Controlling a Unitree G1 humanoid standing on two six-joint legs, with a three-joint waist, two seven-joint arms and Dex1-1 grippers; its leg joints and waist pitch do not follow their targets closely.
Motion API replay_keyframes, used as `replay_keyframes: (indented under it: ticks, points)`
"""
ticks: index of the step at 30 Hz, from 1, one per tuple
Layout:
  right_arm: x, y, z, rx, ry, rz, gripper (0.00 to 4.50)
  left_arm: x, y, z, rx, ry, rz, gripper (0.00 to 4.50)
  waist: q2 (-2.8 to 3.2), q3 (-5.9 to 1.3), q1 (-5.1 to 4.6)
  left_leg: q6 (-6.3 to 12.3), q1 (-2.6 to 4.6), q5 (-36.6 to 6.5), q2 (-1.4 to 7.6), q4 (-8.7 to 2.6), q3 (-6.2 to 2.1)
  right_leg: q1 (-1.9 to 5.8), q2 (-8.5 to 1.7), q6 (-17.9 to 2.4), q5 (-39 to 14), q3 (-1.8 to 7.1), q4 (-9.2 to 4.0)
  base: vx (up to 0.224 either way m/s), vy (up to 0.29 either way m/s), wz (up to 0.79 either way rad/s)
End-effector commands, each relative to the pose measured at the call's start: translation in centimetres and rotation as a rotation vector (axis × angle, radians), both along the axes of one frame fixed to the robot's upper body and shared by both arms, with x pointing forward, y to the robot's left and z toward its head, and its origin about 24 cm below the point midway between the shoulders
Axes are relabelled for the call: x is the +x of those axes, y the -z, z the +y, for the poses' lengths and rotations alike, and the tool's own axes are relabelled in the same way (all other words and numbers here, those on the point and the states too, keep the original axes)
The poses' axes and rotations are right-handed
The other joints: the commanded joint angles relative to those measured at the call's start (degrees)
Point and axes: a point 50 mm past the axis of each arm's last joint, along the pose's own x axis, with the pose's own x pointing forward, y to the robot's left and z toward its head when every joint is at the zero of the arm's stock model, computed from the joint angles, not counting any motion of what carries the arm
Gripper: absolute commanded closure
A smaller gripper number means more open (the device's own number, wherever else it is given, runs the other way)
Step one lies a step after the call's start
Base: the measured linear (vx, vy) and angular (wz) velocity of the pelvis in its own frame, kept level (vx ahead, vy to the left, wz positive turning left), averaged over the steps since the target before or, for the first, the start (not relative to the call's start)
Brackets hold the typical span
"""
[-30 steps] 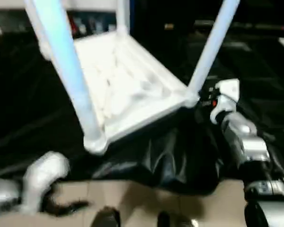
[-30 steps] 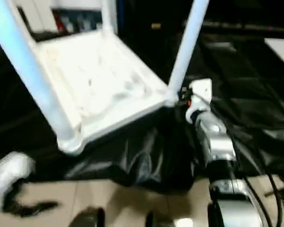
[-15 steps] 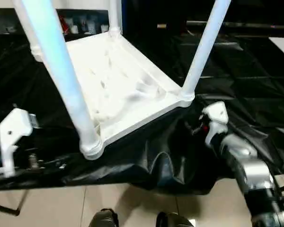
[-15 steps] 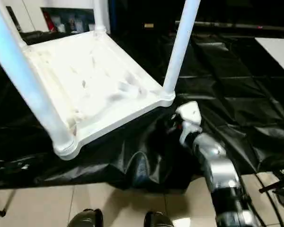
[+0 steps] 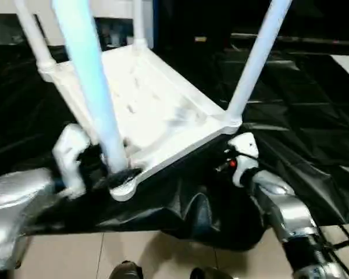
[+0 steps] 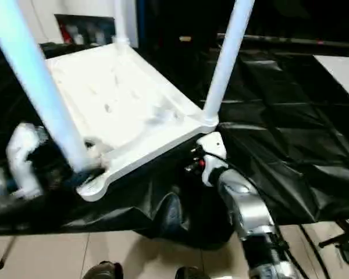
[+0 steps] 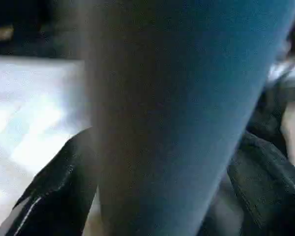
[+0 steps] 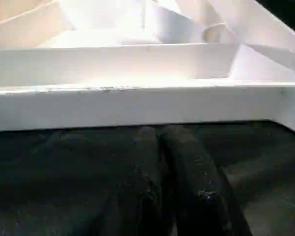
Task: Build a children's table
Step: Rotate table base
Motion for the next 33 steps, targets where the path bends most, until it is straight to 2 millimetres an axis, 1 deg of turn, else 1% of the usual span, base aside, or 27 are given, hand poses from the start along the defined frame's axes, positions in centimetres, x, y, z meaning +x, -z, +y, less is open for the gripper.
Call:
replay_keyframes:
  ticks: [1, 2, 3, 4, 5, 6, 8, 10, 11, 12, 13, 15, 16, 17, 18, 20, 21, 22, 23, 24, 25, 27, 28, 30, 31, 32, 33]
  points:
    - [0.8, 0.0, 0.4, -0.022, 0.005, -0.008, 4.12, 0.3, -0.3, -2.6, -0.065, 0.104, -0.009, 0.43, 1.08, -5.18, 0.02, -1.46, 1.42, -16.1, 2.60, -3.79, -0.59, 2.57, -4.34, -10.7, -15.3, 2.90, -4.78, 0.000, 0.000, 0.00]
    - [1.0, 0.0, 0.7, -0.030, 0.005, -0.003, 4.12, 0.3, -0.5, -3.8, -0.088, 0.156, -0.010, 0.43, 1.02, -5.27, -0.01, -1.59, 1.26, -16.2, 2.56, -3.81, -0.68, 2.75, -4.30, -10.4, -15.7, 2.86, -4.73, 0.000, 0.000, 0.00]
    - [1.1, 0.1, 0.7, -0.033, 0.005, -0.002, 4.12, 0.3, -0.6, -4.2, -0.095, 0.176, -0.011, 0.43, 1.04, -5.32, 0.03, -1.72, 1.22, -16.2, 2.64, -3.91, -0.77, 2.80, -4.31, -10.2, -15.9, 2.82, -4.68, 0.000, 0.000, 0.00]
    - [1.6, 0.1, 1.2, -0.045, 0.000, 0.005, 4.12, 0.0, -1.0, -6.3, -0.130, 0.285, -0.013, 0.43, 0.91, -5.39, -0.03, -1.94, 1.23, -16.3, 2.73, -3.92, -0.76, 2.78, -4.32, -9.8, -15.9, 2.85, -4.69, 0.000, 0.000, 0.00]
    - [1.7, 0.1, 1.3, -0.048, -0.002, 0.008, 4.12, -0.2, -1.1, -7.1, -0.142, 0.324, -0.015, 0.43, 0.98, -5.40, -0.01, -2.04, 1.03, -16.0, 2.53, -3.82, -0.80, 2.91, -4.23, -9.7, -15.6, 2.77, -4.62, 0.000, 0.000, 0.00]
    - [1.8, 0.1, 1.3, -0.048, -0.002, 0.008, 4.12, -0.2, -1.1, -7.2, -0.144, 0.329, -0.015, 0.43, 0.94, -5.46, -0.12, -2.17, 0.94, -15.9, 2.67, -3.93, -0.87, 3.10, -4.32, -9.6, -15.4, 2.77, -4.56, 0.000, 0.000, 0.00]
    - [2.2, 0.3, 1.7, -0.068, -0.010, 0.020, 4.12, -0.1, -1.4, -9.7, -0.163, 0.415, -0.028, 0.43, 0.68, -5.67, -0.27, -2.16, 0.77, -15.3, 2.58, -3.78, -0.88, 3.24, -4.18, -9.2, -14.0, 2.69, -4.44, 0.000, 0.000, 0.00]
    - [2.3, 0.4, 2.0, -0.076, -0.015, 0.028, 4.12, 0.2, -1.4, -11.3, -0.167, 0.458, -0.035, 0.43, 0.43, -5.75, -0.41, -1.94, 0.79, -15.0, 2.48, -3.58, -0.76, 3.25, -4.26, -9.3, -14.0, 2.74, -4.57, 0.000, 0.000, 0.00]
    - [2.3, 0.4, 2.0, -0.076, -0.015, 0.028, 4.12, 0.2, -1.4, -11.3, -0.167, 0.458, -0.035, 0.43, 0.35, -5.73, -0.49, -1.76, 0.70, -14.9, 2.44, -3.57, -0.76, 3.28, -4.26, -9.2, -14.2, 2.73, -4.65, 0.000, 0.000, 0.00]
    - [2.4, 0.5, 2.1, -0.077, -0.018, 0.032, 4.12, 0.4, -1.4, -12.0, -0.166, 0.477, -0.040, 0.43, 0.25, -5.80, -0.54, -1.64, 0.58, -14.7, 2.43, -3.53, -0.82, 3.44, -4.29, -9.1, -14.2, 2.71, -4.59, 0.000, 0.000, 0.00]
    - [2.6, 0.5, 2.3, -0.077, -0.026, 0.036, 4.12, 0.7, -1.6, -13.1, -0.167, 0.505, -0.049, 0.43, 0.42, -5.88, -0.68, -1.48, 0.66, -14.6, 2.43, -3.40, -0.77, 3.36, -4.34, -9.2, -14.7, 2.68, -4.68, 0.000, 0.000, 0.00]
    - [2.6, 0.6, 2.5, -0.078, -0.029, 0.036, 4.12, 1.0, -1.7, -13.7, -0.167, 0.515, -0.053, 0.43, 0.28, -5.86, -0.86, -1.28, 0.52, -14.6, 2.35, -3.39, -0.76, 3.45, -4.29, -9.3, -14.9, 2.61, -4.87, 0.000, 0.000, 0.00]
    - [2.7, 0.6, 2.6, -0.080, -0.031, 0.036, 4.12, 1.4, -1.7, -14.3, -0.158, 0.513, -0.055, 0.43, 0.30, -5.95, -0.92, -1.32, 0.49, -14.4, 2.36, -3.32, -0.76, 3.54, -4.33, -9.4, -14.5, 2.60, -4.75, 0.000, 0.000, 0.00]
    - [2.8, 0.6, 2.7, -0.086, -0.024, 0.030, 4.12, 2.2, -1.5, -14.8, -0.122, 0.476, -0.057, 0.43, 0.49, -5.92, -1.03, -1.23, 0.61, -14.6, 2.39, -3.30, -0.78, 3.42, -4.27, -9.5, -14.7, 2.58, -4.84, 0.000, 0.000, 0.00]
    - [2.9, 0.6, 2.7, -0.093, -0.013, 0.024, 4.12, 2.9, -1.2, -15.1, -0.083, 0.432, -0.057, 0.43, 0.40, -5.86, -1.20, -1.09, 0.60, -14.9, 2.32, -3.32, -0.73, 3.34, -4.21, -9.4, -15.3, 2.55, -5.10, 0.000, 0.000, 0.00]
    - [3.3, 0.5, 2.4, -0.102, 0.028, 0.011, 4.12, 4.8, -0.3, -15.0, 0.009, 0.300, -0.048, 0.43, 0.59, -6.04, -1.50, -1.47, 0.51, -15.1, 2.35, -3.35, -1.01, 3.61, -4.19, -9.2, -15.2, 2.41, -4.87, 0.000, 0.000, 0.00]
    - [3.4, 0.4, 2.3, -0.103, 0.042, 0.008, 4.12, 5.3, -0.1, -14.8, 0.032, 0.262, -0.045, 0.43, 0.57, -6.03, -1.62, -1.35, 0.51, -15.1, 2.27, -3.34, -0.99, 3.55, -4.14, -9.1, -15.3, 2.40, -4.94, 0.000, 0.000, 0.00]
    - [3.7, 0.2, 1.6, -0.111, 0.087, -0.006, 4.12, 6.3, 0.5, -13.8, 0.103, 0.181, -0.055, 0.43, 0.46, -6.07, -1.70, -1.39, 0.34, -15.2, 2.29, -3.33, -1.09, 3.81, -4.43, -9.1, -16.1, 2.34, -4.88, 0.000, 0.000, 0.00]
    - [3.8, 0.1, 1.3, -0.110, 0.107, -0.013, 4.12, 6.7, 0.8, -13.3, 0.140, 0.156, -0.062, 0.43, 0.37, -5.97, -1.81, -1.15, 0.35, -15.6, 2.26, -3.31, -0.99, 3.62, -4.34, -8.8, -17.3, 2.38, -5.19, 0.000, 0.000, 0.00]
    - [3.9, -0.1, 0.9, -0.105, 0.130, -0.019, 4.12, 6.8, 1.0, -12.6, 0.161, 0.144, -0.063, 0.43, 0.34, -5.98, -1.65, -1.10, 0.51, -15.6, 2.17, -3.22, -1.04, 3.56, -4.37, -8.5, -18.0, 2.33, -5.27, 0.000, 0.000, 0.00]
    - [4.0, -0.2, 0.6, -0.101, 0.145, -0.023, 4.12, 6.9, 1.1, -12.1, 0.173, 0.139, -0.061, 0.43, 0.33, -5.97, -1.85, -0.85, 0.27, -15.8, 2.14, -3.27, -1.07, 3.66, -4.55, -8.0, -20.2, 2.29, -5.35, 0.000, 0.000, 0.00]
    - [4.0, -0.4, 0.2, -0.098, 0.157, -0.028, 4.12, 6.9, 1.3, -11.4, 0.184, 0.135, -0.060, 0.43, 0.48, -6.02, -1.72, -0.86, 0.63, -16.0, 2.20, -3.17, -1.03, 3.31, -4.52, -7.9, -21.1, 2.29, -5.47, 0.000, 0.000, 0.00]
    - [3.9, -0.5, -0.3, -0.095, 0.163, -0.037, 4.12, 6.8, 1.5, -10.6, 0.191, 0.146, -0.058, 0.43, 0.58, -5.93, -1.72, -0.80, 0.86, -16.5, 2.20, -3.13, -0.95, 3.03, -4.41, -8.0, -21.7, 2.27, -5.60, 0.000, 0.000, 0.00]
    - [3.8, -0.6, -0.9, -0.097, 0.170, -0.047, 4.12, 6.8, 1.9, -9.8, 0.215, 0.143, -0.052, 0.43, 0.81, -5.94, -1.67, -0.86, 0.92, -16.9, 2.28, -3.22, -0.95, 2.87, -4.31, -8.1, -22.0, 2.22, -5.58, 0.000, 0.000, 0.00]
    - [3.8, -0.7, -1.4, -0.099, 0.178, -0.057, 4.12, 7.1, 2.3, -9.0, 0.236, 0.115, -0.047, 0.43, 0.92, -5.86, -1.56, -1.01, 1.05, -18.0, 2.26, -3.27, -0.93, 2.69, -4.17, -8.1, -22.6, 2.16, -5.69, 0.000, 0.000, 0.00]
    - [3.8, -0.7, -1.4, -0.099, 0.178, -0.057, 4.12, 7.1, 2.3, -9.0, 0.236, 0.115, -0.047, 0.43, 0.93, -5.87, -1.49, -1.04, 1.12, -18.4, 2.25, -3.27, -0.92, 2.63, -4.18, -7.9, -23.0, 2.16, -5.76, 0.000, 0.000, 0.00]
    - [3.7, -0.8, -2.2, -0.100, 0.191, -0.063, 4.12, 7.4, 2.5, -8.3, 0.243, 0.077, -0.040, 0.43, 0.93, -5.89, -1.48, -1.11, 1.14, -18.7, 2.19, -3.26, -0.90, 2.61, -4.17, -7.8, -23.3, 2.15, -5.76, 0.000, 0.000, 0.00]
